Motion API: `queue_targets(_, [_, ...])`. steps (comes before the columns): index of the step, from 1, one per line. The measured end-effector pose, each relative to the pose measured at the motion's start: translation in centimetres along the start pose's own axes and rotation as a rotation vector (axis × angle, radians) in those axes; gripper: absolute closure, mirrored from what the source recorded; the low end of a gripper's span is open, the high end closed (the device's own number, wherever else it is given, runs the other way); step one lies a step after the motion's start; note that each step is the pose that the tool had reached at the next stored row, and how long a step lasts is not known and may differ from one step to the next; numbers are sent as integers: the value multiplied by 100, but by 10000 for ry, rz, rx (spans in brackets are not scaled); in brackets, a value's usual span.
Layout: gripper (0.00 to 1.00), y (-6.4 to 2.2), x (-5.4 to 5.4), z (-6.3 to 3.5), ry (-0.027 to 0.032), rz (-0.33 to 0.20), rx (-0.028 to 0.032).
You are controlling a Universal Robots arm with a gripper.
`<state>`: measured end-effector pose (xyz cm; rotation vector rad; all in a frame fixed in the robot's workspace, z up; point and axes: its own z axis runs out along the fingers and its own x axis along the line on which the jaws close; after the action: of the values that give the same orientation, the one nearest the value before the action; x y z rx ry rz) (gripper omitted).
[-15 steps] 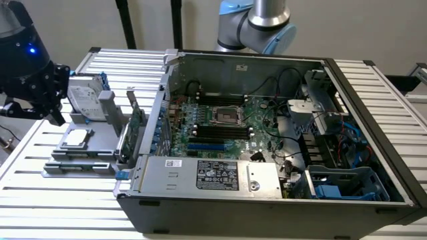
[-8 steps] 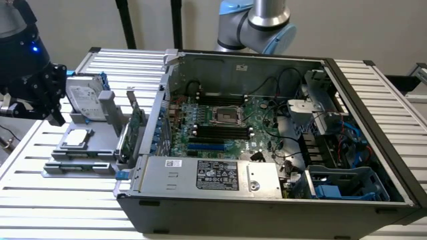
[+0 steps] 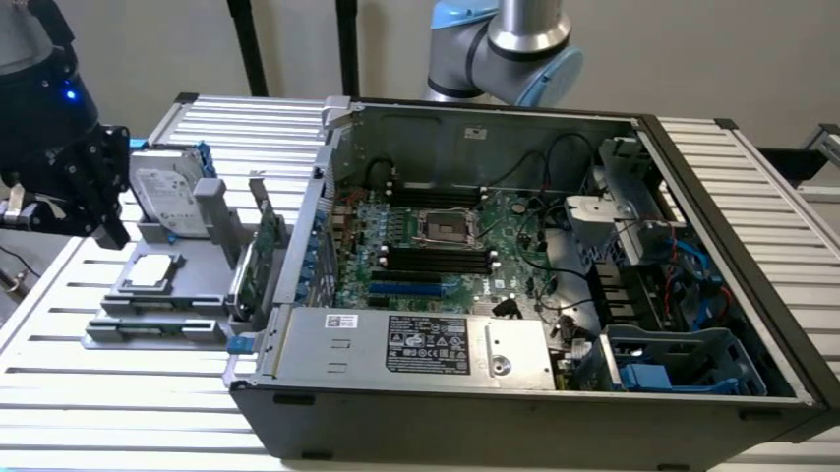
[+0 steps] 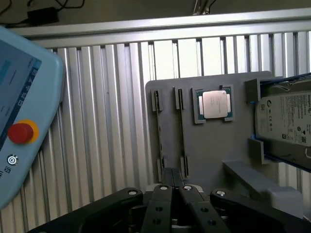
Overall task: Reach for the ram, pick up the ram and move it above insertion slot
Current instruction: 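Pick up the ram and move it above insertion slot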
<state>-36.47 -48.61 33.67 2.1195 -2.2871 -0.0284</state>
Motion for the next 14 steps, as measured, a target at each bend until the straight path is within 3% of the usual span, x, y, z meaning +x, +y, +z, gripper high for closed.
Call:
queue_targets(1, [82, 0, 0, 0, 0, 0, 0])
queue_targets(4, [64, 0, 0, 0, 1, -1, 0])
queue_targets(6, [64, 0, 0, 9, 0, -14, 1])
queue_targets(7, [58, 0, 0, 19, 0, -28, 1])
queue_targets(14, [58, 1, 0, 143, 4, -186, 18])
